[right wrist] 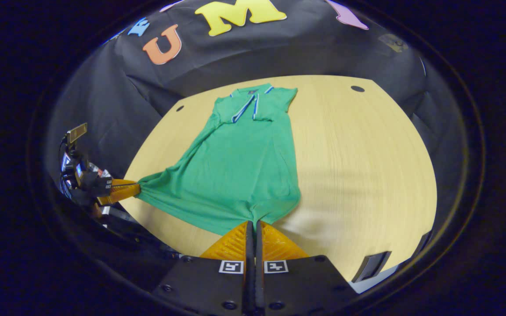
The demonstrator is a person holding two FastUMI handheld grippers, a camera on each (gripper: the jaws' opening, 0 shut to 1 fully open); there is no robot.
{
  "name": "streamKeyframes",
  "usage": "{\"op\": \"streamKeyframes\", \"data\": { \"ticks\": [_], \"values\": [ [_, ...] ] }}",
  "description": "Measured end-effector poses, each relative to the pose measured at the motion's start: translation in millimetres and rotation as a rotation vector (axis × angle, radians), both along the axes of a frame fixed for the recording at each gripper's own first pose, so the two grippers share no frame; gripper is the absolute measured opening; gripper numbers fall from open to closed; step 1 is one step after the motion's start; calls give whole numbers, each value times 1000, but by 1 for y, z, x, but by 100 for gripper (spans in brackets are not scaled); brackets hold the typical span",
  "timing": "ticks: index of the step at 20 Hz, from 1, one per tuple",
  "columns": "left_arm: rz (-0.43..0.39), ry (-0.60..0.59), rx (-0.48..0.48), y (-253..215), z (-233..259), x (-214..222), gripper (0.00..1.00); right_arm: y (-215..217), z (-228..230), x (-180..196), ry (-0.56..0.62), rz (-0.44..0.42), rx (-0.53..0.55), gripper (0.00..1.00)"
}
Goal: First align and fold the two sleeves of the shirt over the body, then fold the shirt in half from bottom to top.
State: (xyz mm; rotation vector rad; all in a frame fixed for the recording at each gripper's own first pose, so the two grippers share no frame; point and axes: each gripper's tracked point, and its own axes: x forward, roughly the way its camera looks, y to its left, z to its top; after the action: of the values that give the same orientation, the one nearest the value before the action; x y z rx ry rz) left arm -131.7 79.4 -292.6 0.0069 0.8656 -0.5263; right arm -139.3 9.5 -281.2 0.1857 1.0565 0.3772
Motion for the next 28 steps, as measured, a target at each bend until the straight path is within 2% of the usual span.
{"op": "streamKeyframes", "data": {
  "ticks": [4,9,11,17,22,28],
  "values": [
    [11,-50,-83,-13,32,40,4,3,31,44,-48,-47,57,2],
    [0,-151,-78,-13,63,102,3,-4,58,107,-118,-62,59,1],
    [4,-166,-119,-23,75,123,4,-5,68,132,-135,-82,74,1],
    [85,-267,-173,-24,111,201,4,-6,96,198,-196,-75,78,2],
    [114,-341,-170,-21,138,253,3,-4,114,250,-251,-85,80,2],
    [167,-339,-185,-20,142,294,3,-2,121,309,-286,-129,89,2]
  ]
}}
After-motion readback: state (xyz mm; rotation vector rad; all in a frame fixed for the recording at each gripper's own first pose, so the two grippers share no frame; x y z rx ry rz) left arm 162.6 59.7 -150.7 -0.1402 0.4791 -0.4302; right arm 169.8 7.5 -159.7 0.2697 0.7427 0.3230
